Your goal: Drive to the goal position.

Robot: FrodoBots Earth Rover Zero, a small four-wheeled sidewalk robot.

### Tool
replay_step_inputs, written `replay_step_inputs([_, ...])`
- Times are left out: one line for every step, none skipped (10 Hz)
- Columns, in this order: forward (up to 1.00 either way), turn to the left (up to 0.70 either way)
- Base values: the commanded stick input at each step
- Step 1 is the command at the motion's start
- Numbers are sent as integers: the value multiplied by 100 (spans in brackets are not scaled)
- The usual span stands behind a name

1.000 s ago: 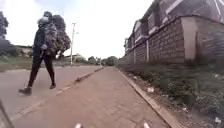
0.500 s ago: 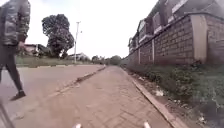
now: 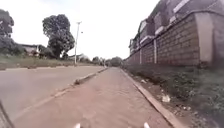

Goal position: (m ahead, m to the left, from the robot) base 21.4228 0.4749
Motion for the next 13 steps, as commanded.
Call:
replay_step_inputs([50,0])
replay_step_inputs([50,0])
replay_step_inputs([50,0])
replay_step_inputs([50,0])
replay_step_inputs([50,0])
replay_step_inputs([50,0])
replay_step_inputs([50,0])
replay_step_inputs([50,0])
replay_step_inputs([50,0])
replay_step_inputs([50,0])
replay_step_inputs([50,0])
replay_step_inputs([50,0])
replay_step_inputs([50,0])
